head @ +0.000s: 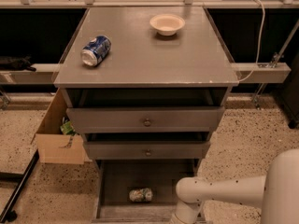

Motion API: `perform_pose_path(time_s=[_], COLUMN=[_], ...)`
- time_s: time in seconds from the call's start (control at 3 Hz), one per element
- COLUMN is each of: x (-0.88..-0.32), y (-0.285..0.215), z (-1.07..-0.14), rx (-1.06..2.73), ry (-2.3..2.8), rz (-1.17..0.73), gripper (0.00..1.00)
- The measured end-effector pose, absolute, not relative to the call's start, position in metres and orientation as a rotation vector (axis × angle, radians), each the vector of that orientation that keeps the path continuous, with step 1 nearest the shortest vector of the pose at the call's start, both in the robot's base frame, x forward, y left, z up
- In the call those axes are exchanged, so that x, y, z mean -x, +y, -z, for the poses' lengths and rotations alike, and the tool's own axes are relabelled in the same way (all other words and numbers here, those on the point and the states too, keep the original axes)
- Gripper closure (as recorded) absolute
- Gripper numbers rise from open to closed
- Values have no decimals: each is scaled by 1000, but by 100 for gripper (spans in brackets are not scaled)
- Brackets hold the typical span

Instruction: Pick 7up can from bottom drawer and place on counter

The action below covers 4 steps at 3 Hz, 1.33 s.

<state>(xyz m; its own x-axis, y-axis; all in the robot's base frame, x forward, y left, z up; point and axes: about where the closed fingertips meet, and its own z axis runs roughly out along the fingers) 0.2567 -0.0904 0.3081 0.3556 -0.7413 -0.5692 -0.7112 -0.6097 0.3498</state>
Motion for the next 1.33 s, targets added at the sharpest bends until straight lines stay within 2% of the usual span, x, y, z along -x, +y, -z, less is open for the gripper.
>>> perform_pose_path(time_s=[0.33,0.67,1.0,1.33], x=[-257,-284,-284,-289], y=[-90,-69,-69,-53], z=[-308,-328,-328,-320], rx=[-2551,-2588,-2588,-2562], ry=[-1368,-1386,-1386,-1404], rz=[1107,1005,1005,906], gripper=[0,0,0,0])
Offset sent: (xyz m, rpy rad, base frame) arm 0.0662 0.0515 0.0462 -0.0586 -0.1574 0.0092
